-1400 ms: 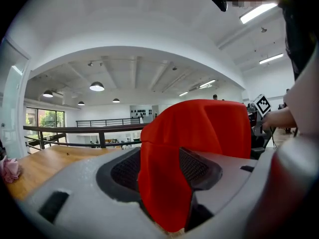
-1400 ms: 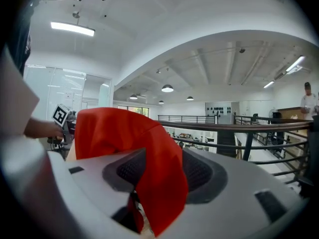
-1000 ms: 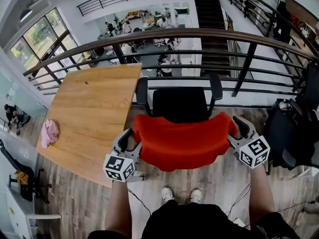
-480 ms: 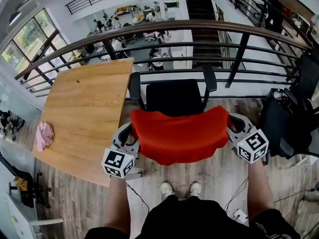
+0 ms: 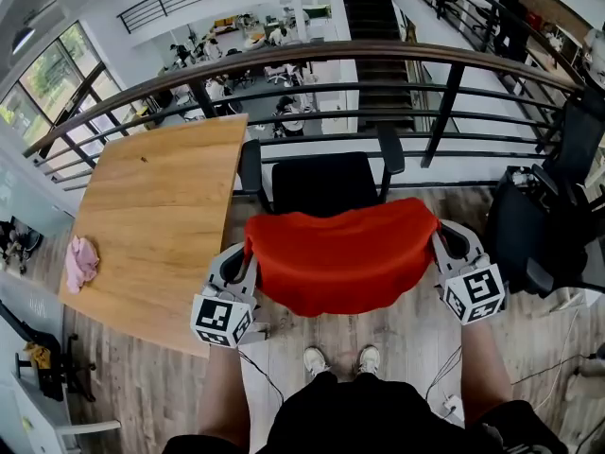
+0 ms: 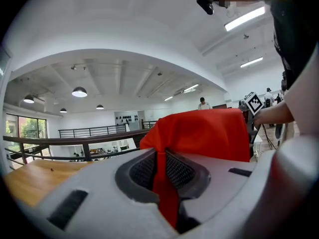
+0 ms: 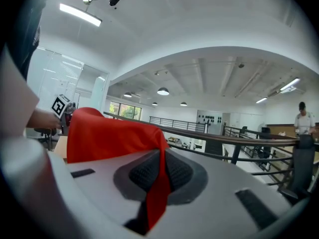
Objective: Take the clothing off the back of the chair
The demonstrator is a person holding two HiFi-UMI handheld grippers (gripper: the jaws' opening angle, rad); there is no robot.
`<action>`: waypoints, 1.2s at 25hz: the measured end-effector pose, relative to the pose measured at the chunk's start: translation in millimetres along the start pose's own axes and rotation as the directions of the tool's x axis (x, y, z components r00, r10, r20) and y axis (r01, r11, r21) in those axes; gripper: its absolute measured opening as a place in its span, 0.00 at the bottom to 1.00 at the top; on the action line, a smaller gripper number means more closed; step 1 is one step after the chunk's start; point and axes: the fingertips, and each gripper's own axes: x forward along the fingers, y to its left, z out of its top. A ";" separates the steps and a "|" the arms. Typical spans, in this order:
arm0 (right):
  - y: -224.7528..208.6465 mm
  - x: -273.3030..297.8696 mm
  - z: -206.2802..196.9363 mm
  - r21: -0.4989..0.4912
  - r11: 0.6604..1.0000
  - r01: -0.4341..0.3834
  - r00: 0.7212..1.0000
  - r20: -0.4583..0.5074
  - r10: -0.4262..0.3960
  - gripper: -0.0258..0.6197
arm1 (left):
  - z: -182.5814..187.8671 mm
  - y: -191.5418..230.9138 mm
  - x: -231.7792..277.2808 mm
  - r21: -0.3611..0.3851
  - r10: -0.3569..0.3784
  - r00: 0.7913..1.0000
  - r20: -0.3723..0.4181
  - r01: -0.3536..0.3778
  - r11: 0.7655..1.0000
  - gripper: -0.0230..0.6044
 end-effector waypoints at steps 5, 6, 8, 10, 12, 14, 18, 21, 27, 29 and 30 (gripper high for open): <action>-7.3 -11.8 17.7 -0.002 0.998 0.056 0.997 0.045 -0.056 0.08 | 14.8 5.5 -10.8 0.018 0.033 0.999 0.025 -0.034 0.999 0.10; -7.7 -14.4 22.6 -0.006 0.998 0.063 0.996 0.056 -0.063 0.08 | 18.7 5.9 -12.8 0.024 0.040 0.999 0.032 -0.040 0.999 0.10; -7.5 -20.6 34.7 -0.019 0.997 0.075 0.994 0.082 -0.073 0.08 | 27.9 7.3 -17.5 0.033 0.056 0.997 0.050 -0.057 0.998 0.09; -6.7 -28.4 46.9 -0.032 0.996 0.084 0.991 0.111 -0.080 0.08 | 39.0 9.3 -23.2 0.035 0.079 0.994 0.076 -0.081 0.996 0.09; -5.7 -37.0 58.3 -0.048 0.995 0.087 0.987 0.141 -0.080 0.08 | 50.0 9.0 -28.4 0.036 0.098 0.990 0.101 -0.102 0.994 0.09; -4.7 -46.1 69.0 -0.060 0.994 0.087 0.982 0.171 -0.076 0.08 | 59.2 5.2 -34.0 0.044 0.111 0.987 0.117 -0.117 0.992 0.09; -1.3 -60.8 84.1 -0.064 0.995 0.073 0.973 0.222 -0.057 0.08 | 72.6 -4.4 -49.5 0.061 0.139 0.980 0.143 -0.149 0.987 0.09; 0.8 -71.0 91.9 -0.063 0.996 0.058 0.966 0.254 -0.040 0.08 | 84.8 -12.5 -62.0 0.064 0.165 0.972 0.166 -0.177 0.982 0.09; 7.2 -99.5 103.8 -0.040 0.999 0.011 0.950 0.311 0.002 0.08 | 117.3 -44.6 -90.0 0.076 0.197 0.957 0.213 -0.217 0.973 0.09; 10.5 -108.8 103.5 -0.043 0.999 -0.005 0.950 0.313 0.018 0.08 | 121.2 -60.2 -94.9 0.079 0.193 0.955 0.225 -0.216 0.973 0.09; 12.8 -112.8 103.2 -0.045 0.999 -0.010 0.949 0.314 0.023 0.08 | 122.5 -66.8 -95.9 0.080 0.189 0.955 0.228 -0.212 0.974 0.09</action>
